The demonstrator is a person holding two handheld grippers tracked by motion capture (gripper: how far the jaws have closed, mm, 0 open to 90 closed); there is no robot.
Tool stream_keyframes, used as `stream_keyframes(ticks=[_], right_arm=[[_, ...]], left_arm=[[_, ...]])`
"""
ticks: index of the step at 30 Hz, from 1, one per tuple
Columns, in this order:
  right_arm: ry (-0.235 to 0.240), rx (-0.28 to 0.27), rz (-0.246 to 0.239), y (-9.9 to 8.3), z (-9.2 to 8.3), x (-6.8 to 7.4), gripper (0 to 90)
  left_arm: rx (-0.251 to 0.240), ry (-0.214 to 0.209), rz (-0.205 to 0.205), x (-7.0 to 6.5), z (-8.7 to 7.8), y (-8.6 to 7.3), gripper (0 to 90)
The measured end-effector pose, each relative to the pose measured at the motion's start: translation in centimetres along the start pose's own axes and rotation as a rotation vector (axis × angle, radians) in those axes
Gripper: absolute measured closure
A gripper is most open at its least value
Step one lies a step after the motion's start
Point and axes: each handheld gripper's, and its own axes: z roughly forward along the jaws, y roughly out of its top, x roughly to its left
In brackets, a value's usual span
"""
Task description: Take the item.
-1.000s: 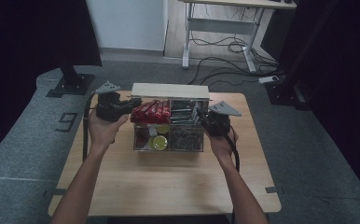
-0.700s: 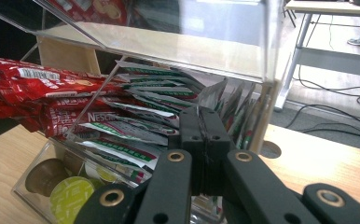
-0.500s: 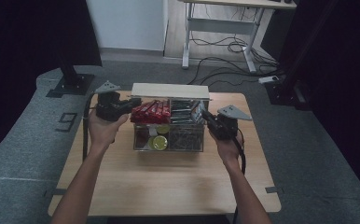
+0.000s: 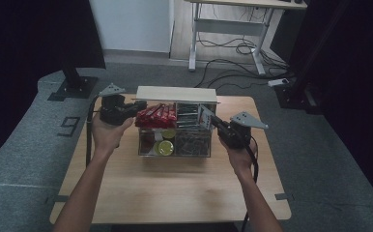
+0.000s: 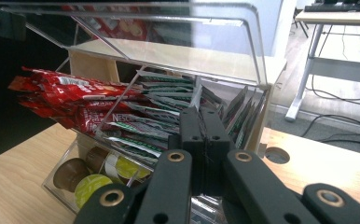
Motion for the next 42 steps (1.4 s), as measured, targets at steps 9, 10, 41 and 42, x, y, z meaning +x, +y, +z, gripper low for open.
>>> stream_keyframes(ticks=[9,10,41,42], right_arm=[[0.008,-0.016,0.001,-0.1,-0.9,-0.2,89.7],[0.009,-0.019,0.002,-0.2,-1.0,-0.3,89.7],[0.010,-0.075,0.016,-1.2,-5.3,-1.5,89.7],[0.009,-0.076,0.015,-1.3,-5.4,-1.6,89.7]], left_arm=[[0.001,0.000,0.002,-0.1,0.1,0.0,90.0],[0.001,0.000,0.002,-0.1,0.1,0.0,90.0],[0.001,0.002,0.000,-0.1,0.0,0.0,90.0],[0.001,0.002,0.000,-0.1,0.0,0.0,90.0]])
